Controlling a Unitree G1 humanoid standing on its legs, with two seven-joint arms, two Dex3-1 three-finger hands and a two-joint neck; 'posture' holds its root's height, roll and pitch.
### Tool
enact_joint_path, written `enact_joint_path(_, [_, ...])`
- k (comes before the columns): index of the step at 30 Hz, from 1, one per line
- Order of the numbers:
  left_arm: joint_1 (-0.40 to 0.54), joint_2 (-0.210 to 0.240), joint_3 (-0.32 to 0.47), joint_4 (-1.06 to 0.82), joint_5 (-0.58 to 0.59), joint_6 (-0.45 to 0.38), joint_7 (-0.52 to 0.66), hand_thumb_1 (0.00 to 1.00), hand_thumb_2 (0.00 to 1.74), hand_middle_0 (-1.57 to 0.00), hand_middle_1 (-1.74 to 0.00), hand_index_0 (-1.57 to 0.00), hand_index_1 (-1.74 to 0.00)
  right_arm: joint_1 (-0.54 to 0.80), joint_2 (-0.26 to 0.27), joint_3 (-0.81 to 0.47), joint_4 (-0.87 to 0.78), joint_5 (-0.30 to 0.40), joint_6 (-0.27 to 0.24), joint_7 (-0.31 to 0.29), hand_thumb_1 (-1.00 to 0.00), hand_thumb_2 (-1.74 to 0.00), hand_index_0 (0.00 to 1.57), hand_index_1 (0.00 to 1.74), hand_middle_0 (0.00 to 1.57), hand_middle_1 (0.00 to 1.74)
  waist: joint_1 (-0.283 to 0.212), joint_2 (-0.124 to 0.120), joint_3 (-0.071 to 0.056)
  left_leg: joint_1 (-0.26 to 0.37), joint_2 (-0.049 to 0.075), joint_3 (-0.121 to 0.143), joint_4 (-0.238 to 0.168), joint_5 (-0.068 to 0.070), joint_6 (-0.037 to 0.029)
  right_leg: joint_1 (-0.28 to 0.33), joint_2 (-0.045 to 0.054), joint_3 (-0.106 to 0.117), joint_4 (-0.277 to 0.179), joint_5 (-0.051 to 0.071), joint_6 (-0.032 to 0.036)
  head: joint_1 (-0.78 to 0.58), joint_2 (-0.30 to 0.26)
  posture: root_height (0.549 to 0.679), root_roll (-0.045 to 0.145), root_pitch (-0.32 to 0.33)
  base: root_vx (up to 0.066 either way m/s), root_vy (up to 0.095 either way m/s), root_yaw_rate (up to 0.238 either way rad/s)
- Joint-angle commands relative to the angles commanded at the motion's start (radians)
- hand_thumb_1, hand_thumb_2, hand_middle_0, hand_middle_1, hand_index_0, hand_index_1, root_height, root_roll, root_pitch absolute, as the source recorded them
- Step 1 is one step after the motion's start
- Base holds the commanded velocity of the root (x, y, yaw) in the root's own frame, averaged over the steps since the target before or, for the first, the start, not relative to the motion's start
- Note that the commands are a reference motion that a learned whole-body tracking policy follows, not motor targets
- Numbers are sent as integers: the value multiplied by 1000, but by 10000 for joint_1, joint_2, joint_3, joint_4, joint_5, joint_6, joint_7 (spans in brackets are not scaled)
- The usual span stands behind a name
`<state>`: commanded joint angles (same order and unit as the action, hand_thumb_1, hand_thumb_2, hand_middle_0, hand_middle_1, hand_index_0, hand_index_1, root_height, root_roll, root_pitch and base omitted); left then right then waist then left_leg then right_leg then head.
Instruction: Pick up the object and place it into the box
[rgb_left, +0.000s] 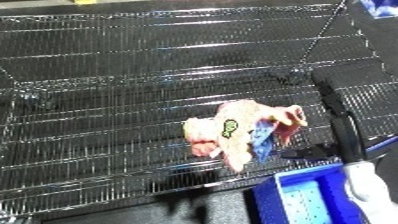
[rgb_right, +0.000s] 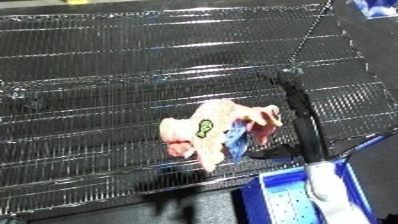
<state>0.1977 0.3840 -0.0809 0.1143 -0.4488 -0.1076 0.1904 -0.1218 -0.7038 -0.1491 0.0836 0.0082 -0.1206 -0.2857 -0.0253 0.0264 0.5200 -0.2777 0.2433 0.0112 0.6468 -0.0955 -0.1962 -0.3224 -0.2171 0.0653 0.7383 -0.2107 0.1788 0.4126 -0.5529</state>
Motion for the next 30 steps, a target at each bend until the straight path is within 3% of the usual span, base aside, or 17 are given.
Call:
enact_joint_path(10, [117, 310, -468, -98, -113, -124, -115, 1000, 1740, -1570, -1740, -1570, -1740, -1723, -1538, 1872, 1274, -708, 278, 702, 0, 0, 0, 0, 0, 0, 326, 172, 0, -252, -88, -128, 0, 34, -18, -309, -62, -39, 162, -15, 36, 387, 68, 619, 44, -179, 21, -4, 33])
enact_joint_path(15, [67, 562, -810, -148, -182, -246, -148, 1000, 1740, -1570, -1740, -1570, -1740, -2759, -1941, 3026, 2408, -1248, 476, 1012, 0, 0, 0, 0, 0, 0, 598, 316, 0, -473, -131, -183, 35, 34, -29, -555, -92, -45, 254, -12, 49, 600, 127, 618, 43, -161, 10, 3, 34])
enact_joint_path(21, [39, 675, -1009, -125, -213, -384, -133, 1000, 1740, -1570, -1740, -1570, -1740, -3986, -1825, 4566, 3954, -1984, 631, 1269, 0, 0, 0, 0, 0, 0, 738, 437, 0, -729, -157, -253, 115, 17, -37, -808, -109, -51, 345, -26, 50, 773, 214, 617, 42, -143, 6, 3, 20])
enact_joint_path(30, [-164, 706, -1217, -45, -321, -615, -131, 1000, 1740, -1570, -1740, -1570, -1740, -5686, -924, 6608, 7120, -2509, 1013, 1606, 0, 0, 0, 0, 0, 0, 856, 724, 0, -1096, -215, -352, 154, 62, -65, -1138, -169, -59, 339, 58, 62, 1197, 644, 615, 39, -117, 1, 10, 20])
